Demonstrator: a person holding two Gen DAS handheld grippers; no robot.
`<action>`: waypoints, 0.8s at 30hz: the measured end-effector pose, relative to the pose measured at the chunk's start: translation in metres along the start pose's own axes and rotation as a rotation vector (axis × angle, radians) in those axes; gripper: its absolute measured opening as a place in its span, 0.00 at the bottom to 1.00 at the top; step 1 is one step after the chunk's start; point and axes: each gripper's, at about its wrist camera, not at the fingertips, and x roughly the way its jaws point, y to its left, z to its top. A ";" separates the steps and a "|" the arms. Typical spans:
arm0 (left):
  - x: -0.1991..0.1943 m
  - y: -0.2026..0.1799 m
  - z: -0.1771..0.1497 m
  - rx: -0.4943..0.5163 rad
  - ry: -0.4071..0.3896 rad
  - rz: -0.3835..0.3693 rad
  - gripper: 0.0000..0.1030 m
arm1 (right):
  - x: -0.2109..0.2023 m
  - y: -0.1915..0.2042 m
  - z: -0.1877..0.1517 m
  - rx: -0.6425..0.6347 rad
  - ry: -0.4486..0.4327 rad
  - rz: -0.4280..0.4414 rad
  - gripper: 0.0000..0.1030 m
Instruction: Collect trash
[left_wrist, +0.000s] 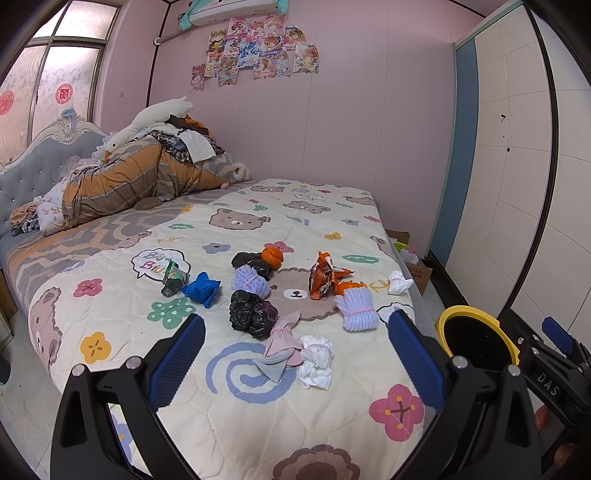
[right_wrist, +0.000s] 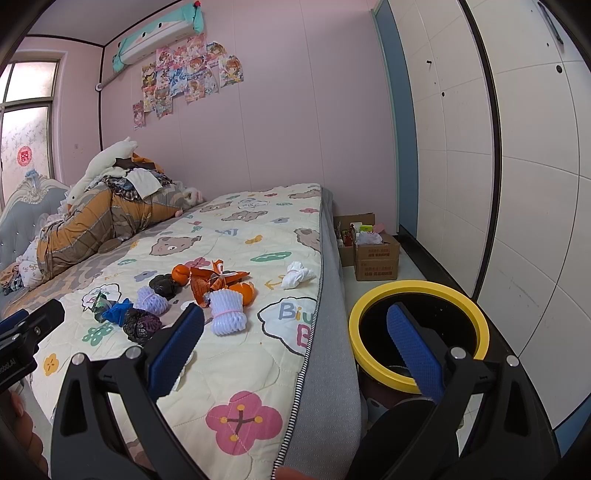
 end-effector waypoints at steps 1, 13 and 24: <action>0.000 0.000 0.000 0.000 0.000 -0.001 0.93 | 0.000 0.000 -0.001 0.002 0.000 0.000 0.93; 0.000 0.000 0.000 0.000 0.000 0.001 0.93 | 0.000 0.000 0.001 0.001 0.003 0.000 0.93; 0.000 0.000 0.001 0.000 0.002 0.000 0.93 | 0.000 0.001 -0.002 0.002 0.006 0.002 0.92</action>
